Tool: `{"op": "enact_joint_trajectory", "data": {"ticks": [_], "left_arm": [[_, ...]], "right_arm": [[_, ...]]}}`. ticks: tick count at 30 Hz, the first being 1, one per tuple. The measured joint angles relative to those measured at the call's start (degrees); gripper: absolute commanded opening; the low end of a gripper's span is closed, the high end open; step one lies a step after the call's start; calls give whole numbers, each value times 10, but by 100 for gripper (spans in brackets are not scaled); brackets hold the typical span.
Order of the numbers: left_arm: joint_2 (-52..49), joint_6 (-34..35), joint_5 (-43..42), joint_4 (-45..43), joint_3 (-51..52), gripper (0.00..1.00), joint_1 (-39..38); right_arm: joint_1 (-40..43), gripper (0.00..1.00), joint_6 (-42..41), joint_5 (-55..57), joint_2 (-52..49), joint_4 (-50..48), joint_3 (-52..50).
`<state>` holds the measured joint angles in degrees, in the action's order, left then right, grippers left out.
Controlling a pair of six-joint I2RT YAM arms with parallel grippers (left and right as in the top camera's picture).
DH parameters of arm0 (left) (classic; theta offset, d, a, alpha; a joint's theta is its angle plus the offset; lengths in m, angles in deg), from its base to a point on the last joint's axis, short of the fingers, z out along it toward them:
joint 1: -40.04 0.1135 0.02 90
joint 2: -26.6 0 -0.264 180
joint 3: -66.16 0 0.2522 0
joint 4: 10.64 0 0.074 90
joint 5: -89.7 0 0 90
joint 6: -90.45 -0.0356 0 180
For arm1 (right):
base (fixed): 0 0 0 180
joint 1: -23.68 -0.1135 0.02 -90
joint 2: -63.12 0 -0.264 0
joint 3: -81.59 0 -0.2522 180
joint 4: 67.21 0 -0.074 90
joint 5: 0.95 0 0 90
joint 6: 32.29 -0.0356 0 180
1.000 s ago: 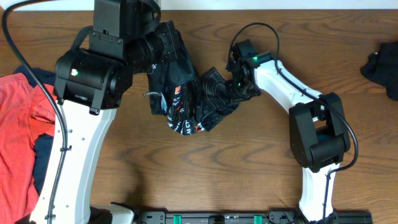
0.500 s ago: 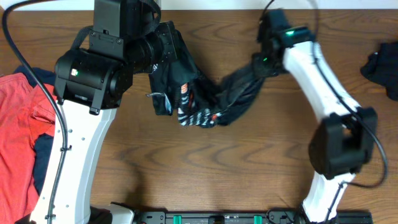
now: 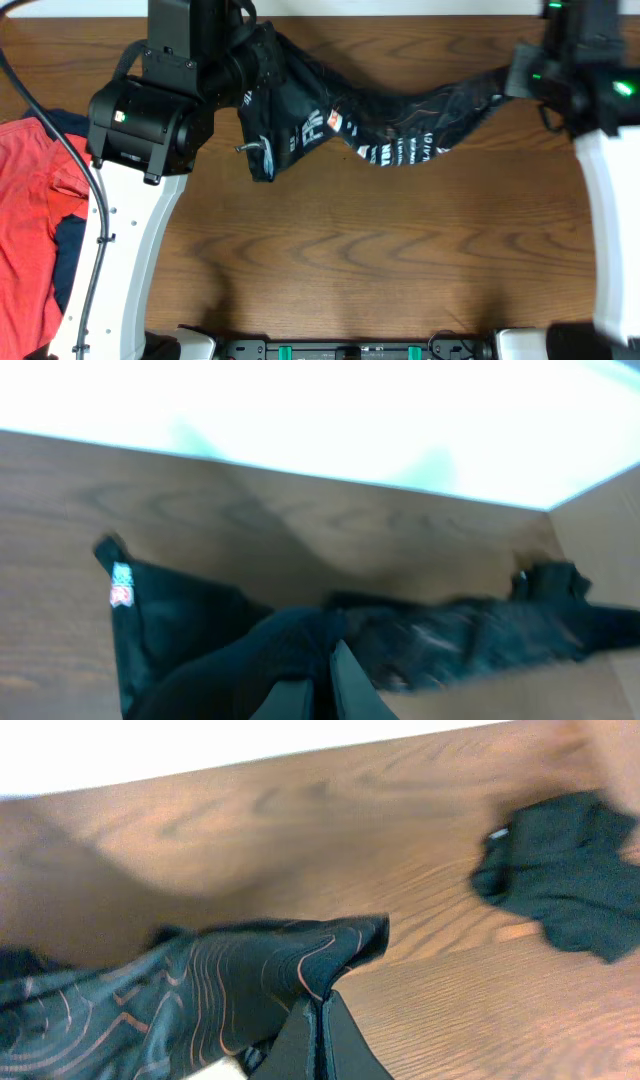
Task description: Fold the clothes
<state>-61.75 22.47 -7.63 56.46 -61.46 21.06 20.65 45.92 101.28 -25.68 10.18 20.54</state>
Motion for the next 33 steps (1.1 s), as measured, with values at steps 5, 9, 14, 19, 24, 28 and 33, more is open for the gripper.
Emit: {"op": "enact_joint_trajectory", "data": {"ticks": [5, 9, 14, 19, 24, 28, 33], "left_arm": [[0, -11, 42, -40, 0, 6, 8], [0, -14, 57, -53, 0, 6, 37], [0, -17, 65, -62, 0, 6, 90], [10, -37, 65, -72, 0, 7, 132], [61, -58, 64, -75, 0, 6, 139], [131, -67, 64, -74, 0, 6, 139], [202, -71, 65, -60, -3, 6, 139]], "right_arm": [[35, 1, 0, 12, 73, 4, 7], [60, 1, 0, 16, 118, 5, 9], [91, 1, 0, 17, 155, 5, 9], [101, 1, 0, 17, 171, 5, 9], [101, 1, 0, 16, 176, 6, 9], [101, 1, 0, 15, 177, 17, 17], [101, 1, 0, 15, 177, 36, 69]]}}
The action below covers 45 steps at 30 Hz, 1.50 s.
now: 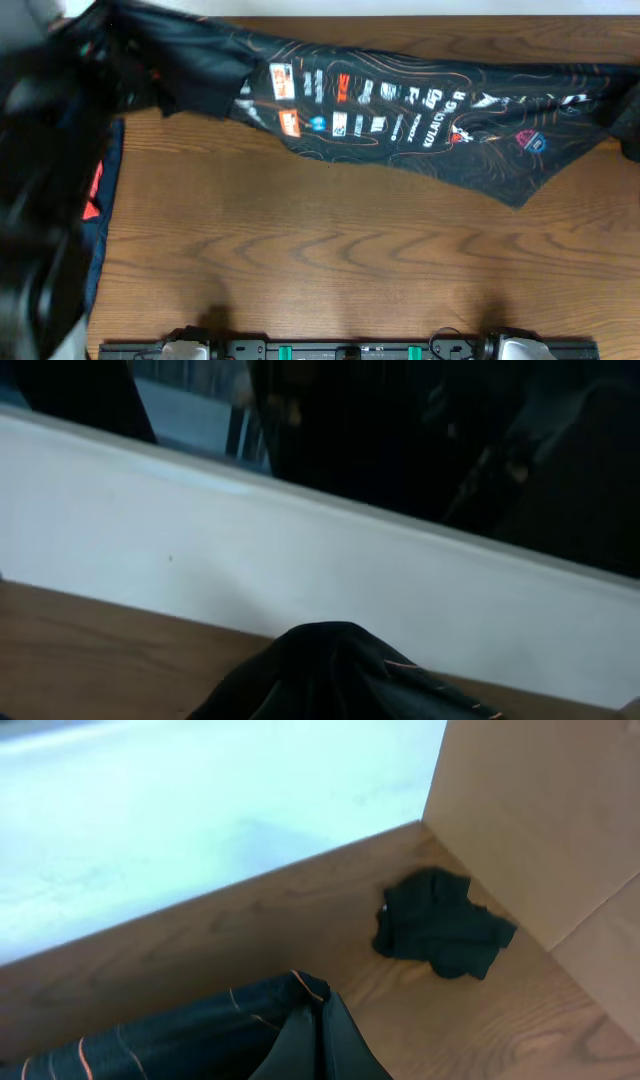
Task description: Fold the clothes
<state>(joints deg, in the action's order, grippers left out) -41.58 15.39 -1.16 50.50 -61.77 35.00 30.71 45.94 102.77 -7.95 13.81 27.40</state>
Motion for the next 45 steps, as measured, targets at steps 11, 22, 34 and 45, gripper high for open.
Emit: {"op": "enact_joint_trajectory", "data": {"ticks": [11, 22, 34, 45], "left_arm": [[64, 3, -5, 39, 0, 6, 0], [101, 3, -50, 36, -1, 6, 0], [-11, 3, -42, 28, -6, 6, 0], [-236, 2, -40, -22, -6, 6, 0]], "right_arm": [[0, 1, 0, 0, 5, 59, 126], [0, 1, 0, 0, 11, 96, 191], [0, 1, -6, -28, -79, 116, 198], [0, 1, -8, -66, -299, 104, 196]]}}
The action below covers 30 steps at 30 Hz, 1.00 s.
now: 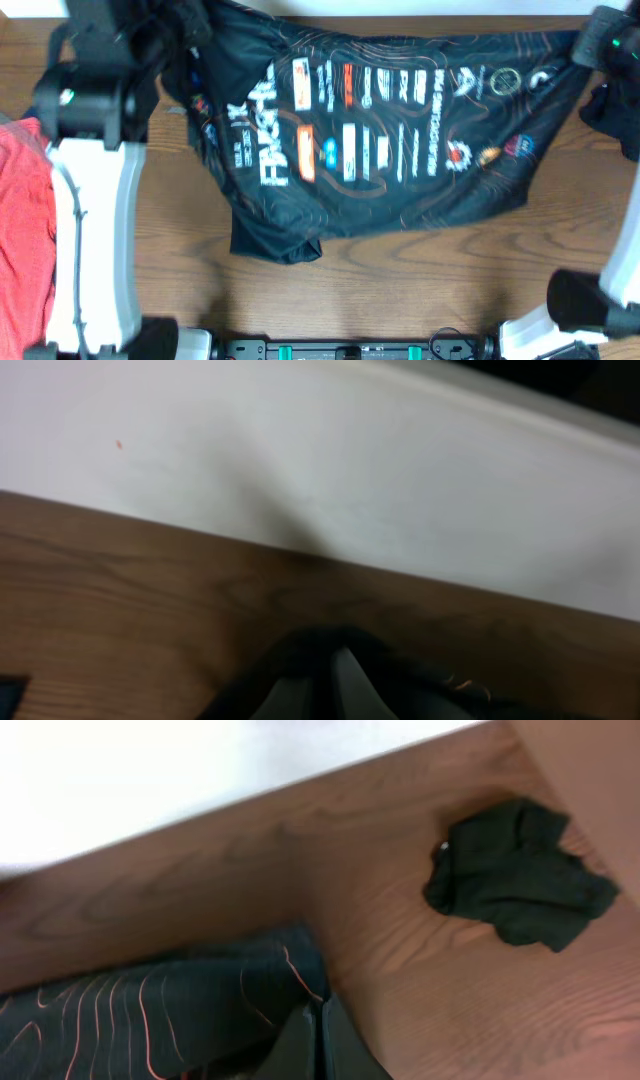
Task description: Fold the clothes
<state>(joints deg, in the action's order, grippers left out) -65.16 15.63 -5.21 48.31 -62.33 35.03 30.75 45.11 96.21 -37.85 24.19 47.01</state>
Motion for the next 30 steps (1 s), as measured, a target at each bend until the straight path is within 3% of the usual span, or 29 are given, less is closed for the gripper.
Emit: {"op": "enact_joint_trajectory", "data": {"ticks": [10, 18, 25, 30], "left_arm": [[-138, 0, 4, -55, 0, 6, 0], [-211, 0, 4, -60, 0, 6, 0], [-196, 0, 4, -61, 0, 6, 0], [-132, 0, 4, -60, 0, 6, 0]], "right_arm": [[0, 1, 0, -3, -130, -39, 0], [0, 1, 0, -6, -163, -56, -1], [-3, 1, 0, 5, -163, -56, -1], [-11, 1, 0, 26, -158, -64, -1]]}}
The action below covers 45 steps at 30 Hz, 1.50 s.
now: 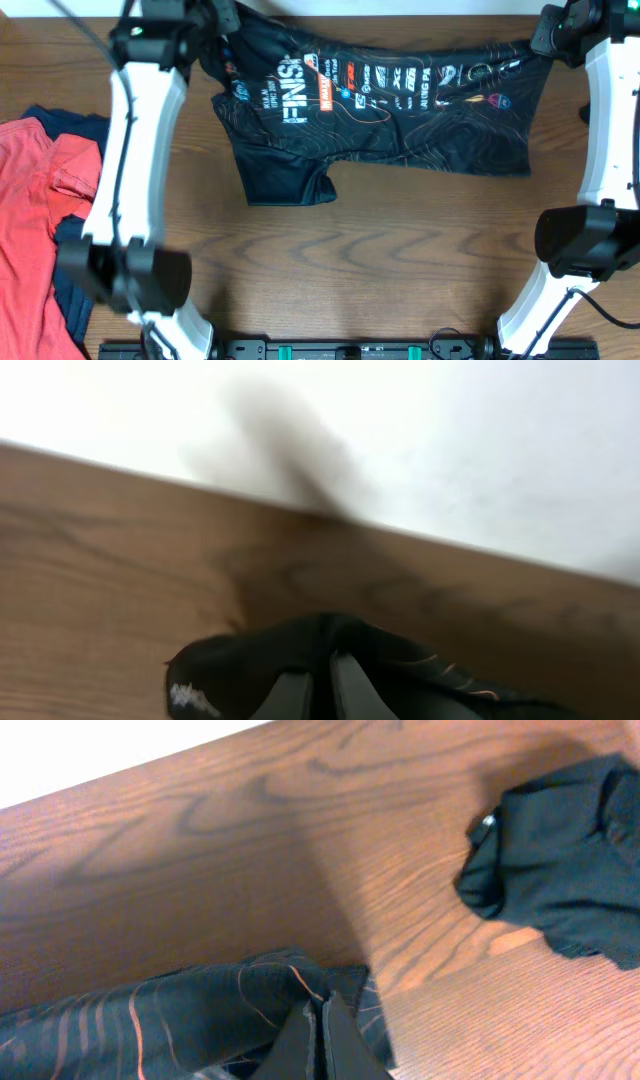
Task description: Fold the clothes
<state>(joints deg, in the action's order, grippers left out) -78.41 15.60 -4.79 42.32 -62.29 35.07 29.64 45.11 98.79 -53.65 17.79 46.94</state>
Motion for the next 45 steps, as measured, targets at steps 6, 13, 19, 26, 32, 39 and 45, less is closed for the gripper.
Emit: {"op": "enact_joint_trajectory", "data": {"ticks": [6, 13, 19, 26, 32, 39, 45], "left_arm": [[162, 0, 0, 26, 0, 6, 0], [318, -20, 4, 93, 0, 6, -7], [415, -31, 4, 160, 0, 6, -12], [511, -34, 4, 169, 0, 6, -12], [552, -35, 4, 171, -2, 6, -12], [504, -34, 15, 148, -4, 6, -12], [359, -34, 23, 133, -8, 6, -12]], "right_arm": [[-23, 1, 0, 35, 74, -6, -1], [-79, 1, 1, 71, 237, 5, -1], [-163, 1, 2, 117, 353, 37, 0], [-227, 1, -6, 170, 444, 87, 0], [-228, 1, -11, 194, 488, 108, 2], [-227, 1, -22, 218, 452, 109, 4], [-212, 1, -33, 215, 336, 100, 6]]}}
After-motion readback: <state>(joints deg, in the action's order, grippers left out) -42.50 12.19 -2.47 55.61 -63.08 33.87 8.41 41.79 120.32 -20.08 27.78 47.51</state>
